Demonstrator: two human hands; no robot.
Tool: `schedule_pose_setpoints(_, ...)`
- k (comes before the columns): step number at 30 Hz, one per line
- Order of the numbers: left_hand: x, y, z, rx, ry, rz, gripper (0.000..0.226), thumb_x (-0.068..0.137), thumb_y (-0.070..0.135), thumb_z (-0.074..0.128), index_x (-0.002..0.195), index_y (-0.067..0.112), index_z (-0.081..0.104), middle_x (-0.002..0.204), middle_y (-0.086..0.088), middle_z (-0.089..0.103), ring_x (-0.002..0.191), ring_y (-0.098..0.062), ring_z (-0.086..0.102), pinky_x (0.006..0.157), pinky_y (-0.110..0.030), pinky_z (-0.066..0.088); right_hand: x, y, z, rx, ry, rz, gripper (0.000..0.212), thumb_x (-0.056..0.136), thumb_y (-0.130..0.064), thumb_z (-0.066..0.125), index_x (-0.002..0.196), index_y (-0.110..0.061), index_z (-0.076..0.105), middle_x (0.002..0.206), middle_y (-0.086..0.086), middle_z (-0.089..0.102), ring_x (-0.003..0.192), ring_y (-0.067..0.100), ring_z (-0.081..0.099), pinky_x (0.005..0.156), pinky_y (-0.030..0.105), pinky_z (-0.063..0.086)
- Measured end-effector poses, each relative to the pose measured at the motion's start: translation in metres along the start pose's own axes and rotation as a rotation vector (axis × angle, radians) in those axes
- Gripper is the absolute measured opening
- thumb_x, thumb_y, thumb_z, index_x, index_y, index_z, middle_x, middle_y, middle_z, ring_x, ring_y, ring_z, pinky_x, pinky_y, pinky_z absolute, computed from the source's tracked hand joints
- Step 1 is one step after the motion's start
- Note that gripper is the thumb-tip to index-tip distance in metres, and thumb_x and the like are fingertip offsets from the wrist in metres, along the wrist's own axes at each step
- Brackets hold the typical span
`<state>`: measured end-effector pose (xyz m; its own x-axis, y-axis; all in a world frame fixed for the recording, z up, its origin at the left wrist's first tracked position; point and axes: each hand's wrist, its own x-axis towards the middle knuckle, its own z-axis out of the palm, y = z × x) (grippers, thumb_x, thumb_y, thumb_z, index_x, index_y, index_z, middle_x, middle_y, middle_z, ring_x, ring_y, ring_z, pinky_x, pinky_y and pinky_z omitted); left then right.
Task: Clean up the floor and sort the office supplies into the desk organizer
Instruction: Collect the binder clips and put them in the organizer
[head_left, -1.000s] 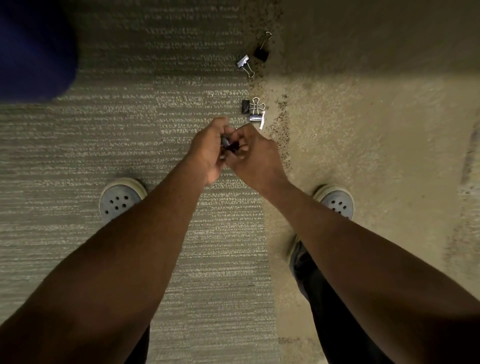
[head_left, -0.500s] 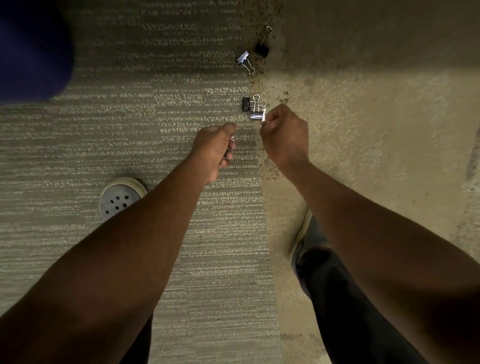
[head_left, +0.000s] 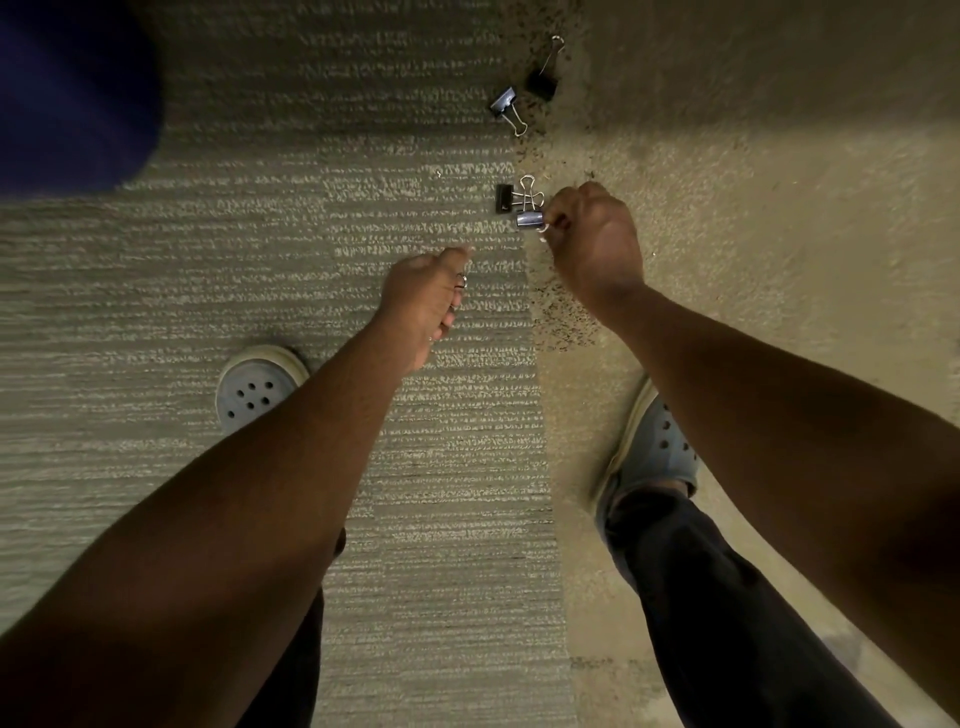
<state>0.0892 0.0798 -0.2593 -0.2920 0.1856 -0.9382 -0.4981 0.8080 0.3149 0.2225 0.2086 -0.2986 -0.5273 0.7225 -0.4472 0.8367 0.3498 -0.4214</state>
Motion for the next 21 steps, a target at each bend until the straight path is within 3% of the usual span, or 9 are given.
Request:
schedule_pose_setpoints(3,-0.005,-0.001,-0.005,-0.006,-0.003,-0.001,0.024,0.093,0.036,0.058,0.077,0.017,0.057,0.062,0.003,0.052,0.046,-0.009,0.038,0.039,-0.018,0.029,-0.002,-0.006,-0.011,0.086,0.055,0.073,0.01,0.091,-0.013,0.06,0.089,-0.017,0.069,0.085,-0.001,0.067,0.064,0.006,0.057,0.049,0.005,0.037)
schedule_pose_setpoints(6,-0.016,0.003,-0.016,-0.042,0.01,-0.014,0.02,0.093,0.034,0.059,0.084,0.016,0.061,0.063,0.003,0.052,0.047,-0.009,0.038,0.041,-0.02,0.029,-0.006,-0.032,-0.034,0.219,0.12,0.167,0.011,0.087,-0.01,0.064,0.084,-0.019,0.069,0.08,-0.005,0.07,0.062,0.003,0.06,0.053,0.009,0.047)
schedule_pose_setpoints(8,-0.025,0.007,-0.028,-0.082,0.035,-0.024,0.022,0.092,0.034,0.059,0.078,0.017,0.06,0.061,0.003,0.051,0.047,-0.009,0.038,0.042,-0.02,0.03,-0.011,-0.062,-0.052,0.307,0.161,0.123,0.011,0.085,-0.009,0.067,0.081,-0.019,0.067,0.078,-0.006,0.07,0.063,0.002,0.062,0.058,0.012,0.051)
schedule_pose_setpoints(12,-0.043,0.019,-0.053,-0.144,0.091,-0.07,0.028,0.09,0.037,0.061,0.07,0.019,0.055,0.061,0.003,0.051,0.048,-0.011,0.04,0.044,-0.021,0.031,-0.021,-0.152,-0.095,0.462,0.249,-0.169,0.004,0.086,-0.011,0.067,0.083,-0.011,0.066,0.079,-0.002,0.067,0.068,0.009,0.062,0.06,0.025,0.054)
schedule_pose_setpoints(17,-0.064,0.033,-0.081,-0.081,0.125,-0.017,0.029,0.089,0.034,0.059,0.067,0.016,0.053,0.059,-0.003,0.05,0.049,-0.017,0.043,0.049,-0.023,0.032,-0.018,-0.285,-0.139,0.63,0.468,-0.604,0.005,0.085,0.0,0.066,0.081,0.001,0.067,0.077,0.008,0.064,0.069,0.012,0.058,0.06,0.024,0.048)
schedule_pose_setpoints(21,-0.072,0.038,-0.102,-0.038,0.158,0.02,0.024,0.088,0.027,0.058,0.07,0.012,0.058,0.058,-0.004,0.05,0.051,-0.019,0.042,0.056,-0.028,0.033,-0.006,-0.367,-0.139,0.682,0.533,-0.795,0.007,0.087,0.001,0.063,0.081,0.002,0.066,0.077,0.01,0.062,0.069,0.016,0.056,0.062,0.022,0.044)
